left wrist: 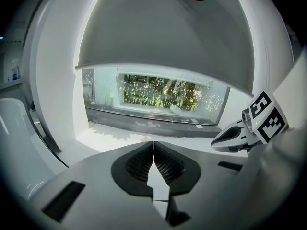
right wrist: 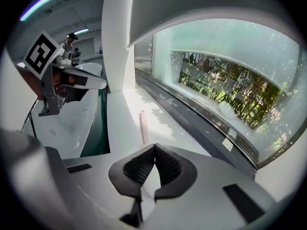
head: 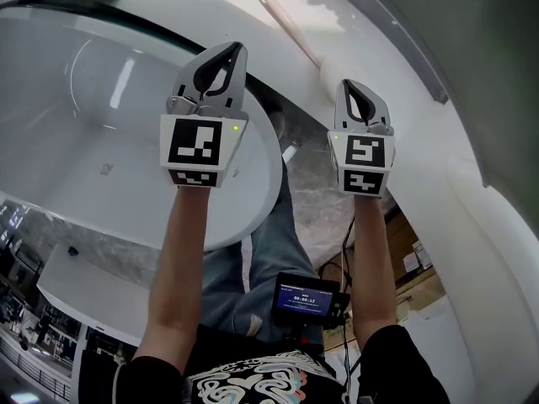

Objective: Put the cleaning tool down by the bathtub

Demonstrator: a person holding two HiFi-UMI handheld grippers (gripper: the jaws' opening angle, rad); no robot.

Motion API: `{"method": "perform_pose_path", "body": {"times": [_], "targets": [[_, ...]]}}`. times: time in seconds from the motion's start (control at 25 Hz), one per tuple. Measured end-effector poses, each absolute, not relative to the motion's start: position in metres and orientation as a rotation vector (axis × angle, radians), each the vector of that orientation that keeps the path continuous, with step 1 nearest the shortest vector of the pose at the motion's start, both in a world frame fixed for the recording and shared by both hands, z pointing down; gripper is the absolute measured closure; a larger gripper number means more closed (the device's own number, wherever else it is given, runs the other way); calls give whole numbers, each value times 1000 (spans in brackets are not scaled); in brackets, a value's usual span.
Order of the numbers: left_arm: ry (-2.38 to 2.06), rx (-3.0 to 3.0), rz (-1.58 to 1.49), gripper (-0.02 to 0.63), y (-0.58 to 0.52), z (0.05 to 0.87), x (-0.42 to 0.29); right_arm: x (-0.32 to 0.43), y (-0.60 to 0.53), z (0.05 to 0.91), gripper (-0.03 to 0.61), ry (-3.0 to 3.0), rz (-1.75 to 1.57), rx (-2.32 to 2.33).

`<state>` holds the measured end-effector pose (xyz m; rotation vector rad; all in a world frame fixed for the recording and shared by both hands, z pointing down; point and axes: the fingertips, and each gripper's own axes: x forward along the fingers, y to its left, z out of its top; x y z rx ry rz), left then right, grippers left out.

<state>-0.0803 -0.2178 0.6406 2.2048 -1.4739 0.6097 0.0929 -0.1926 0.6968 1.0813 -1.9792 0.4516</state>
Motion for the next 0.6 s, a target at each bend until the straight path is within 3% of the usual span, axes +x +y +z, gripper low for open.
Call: {"method": "perform_pose_path", "body": {"times": [0.6], "targets": [[-1492,2307,592,597,-211,540,-87,104,-189,582,551,-2100,564,1295]]}}
